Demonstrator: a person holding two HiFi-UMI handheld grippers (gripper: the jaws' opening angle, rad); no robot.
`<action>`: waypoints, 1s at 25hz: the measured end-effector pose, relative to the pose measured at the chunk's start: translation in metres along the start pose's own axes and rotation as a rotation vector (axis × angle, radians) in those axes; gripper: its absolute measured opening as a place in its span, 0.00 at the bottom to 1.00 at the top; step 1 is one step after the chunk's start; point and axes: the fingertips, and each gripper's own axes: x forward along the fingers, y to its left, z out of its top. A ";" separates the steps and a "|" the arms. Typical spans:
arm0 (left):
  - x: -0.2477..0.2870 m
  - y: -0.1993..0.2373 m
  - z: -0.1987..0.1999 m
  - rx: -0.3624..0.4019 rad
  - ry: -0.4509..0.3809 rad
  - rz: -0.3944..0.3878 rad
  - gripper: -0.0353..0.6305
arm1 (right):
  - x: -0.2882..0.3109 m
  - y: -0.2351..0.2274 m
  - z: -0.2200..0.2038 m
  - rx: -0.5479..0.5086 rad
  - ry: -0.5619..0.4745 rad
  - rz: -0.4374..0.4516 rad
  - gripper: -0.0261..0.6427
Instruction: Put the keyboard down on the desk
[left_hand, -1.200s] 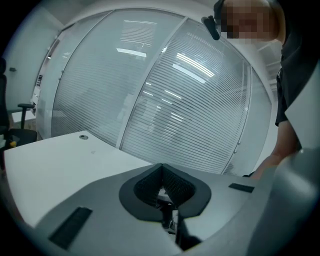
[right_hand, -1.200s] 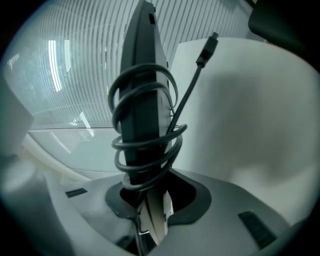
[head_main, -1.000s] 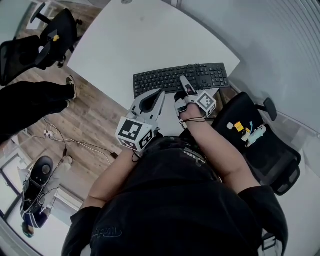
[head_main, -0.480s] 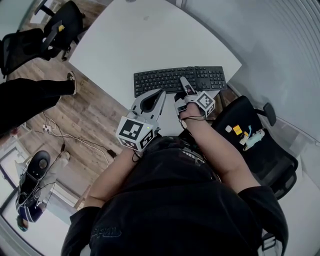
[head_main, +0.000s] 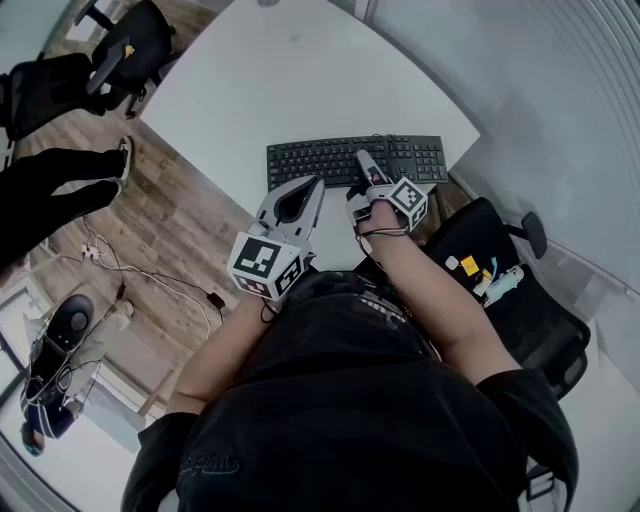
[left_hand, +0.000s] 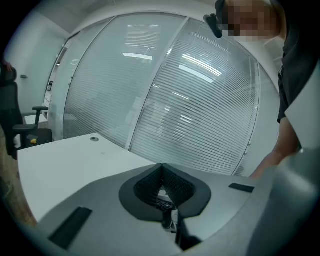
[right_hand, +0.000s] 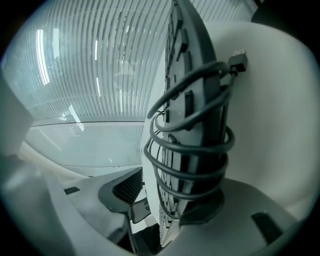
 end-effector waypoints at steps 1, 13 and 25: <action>0.000 0.000 0.000 -0.001 -0.002 0.001 0.08 | 0.001 0.003 0.000 0.002 0.002 -0.005 0.37; -0.006 -0.007 0.006 0.001 -0.035 -0.002 0.08 | -0.005 0.008 -0.012 -0.021 0.079 -0.093 0.53; -0.014 -0.006 0.002 -0.024 -0.044 -0.032 0.08 | -0.025 -0.019 -0.040 -0.041 0.183 -0.217 0.57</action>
